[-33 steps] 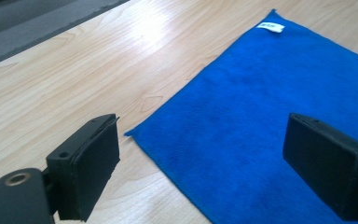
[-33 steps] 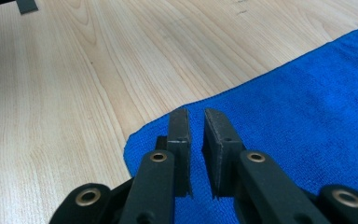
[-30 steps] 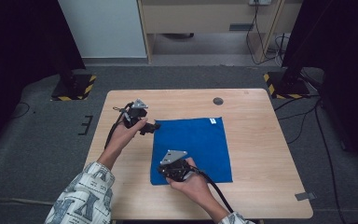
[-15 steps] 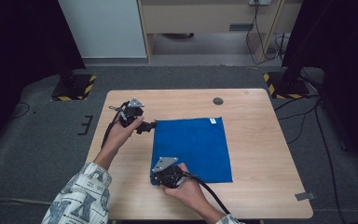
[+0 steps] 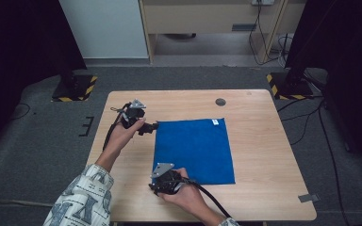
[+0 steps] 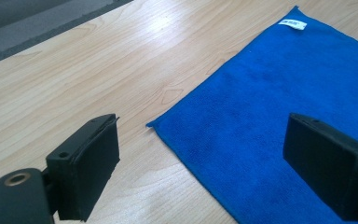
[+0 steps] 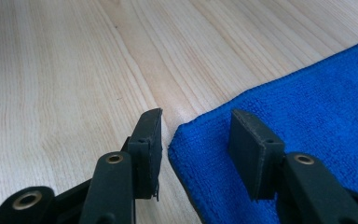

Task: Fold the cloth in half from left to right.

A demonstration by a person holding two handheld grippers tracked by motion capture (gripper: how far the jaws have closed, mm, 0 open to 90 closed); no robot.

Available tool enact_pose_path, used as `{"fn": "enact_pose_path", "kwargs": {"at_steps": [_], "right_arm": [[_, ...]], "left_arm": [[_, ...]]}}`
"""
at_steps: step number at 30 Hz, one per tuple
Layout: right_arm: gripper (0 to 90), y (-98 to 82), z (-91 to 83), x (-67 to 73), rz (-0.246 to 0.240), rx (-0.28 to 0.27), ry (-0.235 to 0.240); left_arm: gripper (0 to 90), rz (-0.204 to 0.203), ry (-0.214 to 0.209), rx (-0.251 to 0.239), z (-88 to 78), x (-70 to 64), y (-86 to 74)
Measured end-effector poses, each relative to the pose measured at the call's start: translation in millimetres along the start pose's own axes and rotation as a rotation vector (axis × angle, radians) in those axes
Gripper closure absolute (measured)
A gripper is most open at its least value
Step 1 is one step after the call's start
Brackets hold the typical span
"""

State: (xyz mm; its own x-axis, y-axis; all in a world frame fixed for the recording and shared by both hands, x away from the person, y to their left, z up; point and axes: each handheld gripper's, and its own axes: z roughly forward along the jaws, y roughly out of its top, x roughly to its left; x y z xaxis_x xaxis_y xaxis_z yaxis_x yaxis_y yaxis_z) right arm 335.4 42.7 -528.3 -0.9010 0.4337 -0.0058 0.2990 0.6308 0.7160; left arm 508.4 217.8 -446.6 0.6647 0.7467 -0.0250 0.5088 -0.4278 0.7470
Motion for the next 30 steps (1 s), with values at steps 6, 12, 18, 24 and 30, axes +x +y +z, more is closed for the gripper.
{"fn": "enact_pose_path", "kwargs": {"at_steps": [6,12,18,24,30], "right_arm": [[70.9,-0.2,-1.2,-2.7,0.014,0.003,-0.017],[86.3,1.1,-0.8,-8.4,0.063,-0.006,-0.019],[86.2,5.6,1.9,5.7,0.044,-0.019,0.0],[86.1,5.8,-2.4,8.6,0.045,-0.047,0.005],[86.1,9.4,-1.6,13.6,0.035,-0.05,0.012]], "left_arm": [[10.1,-0.022,-0.01,-0.004,3.6,4.6,-4.8],[10.1,-0.038,-0.001,-0.024,6.1,8.4,-6.5],[12.3,-0.077,0.009,-0.02,19.2,18.8,-13.2],[22.9,-0.091,0.034,0.018,36.3,23.3,-24.0],[32.3,-0.065,0.056,0.033,53.6,19.7,-25.5]]}}
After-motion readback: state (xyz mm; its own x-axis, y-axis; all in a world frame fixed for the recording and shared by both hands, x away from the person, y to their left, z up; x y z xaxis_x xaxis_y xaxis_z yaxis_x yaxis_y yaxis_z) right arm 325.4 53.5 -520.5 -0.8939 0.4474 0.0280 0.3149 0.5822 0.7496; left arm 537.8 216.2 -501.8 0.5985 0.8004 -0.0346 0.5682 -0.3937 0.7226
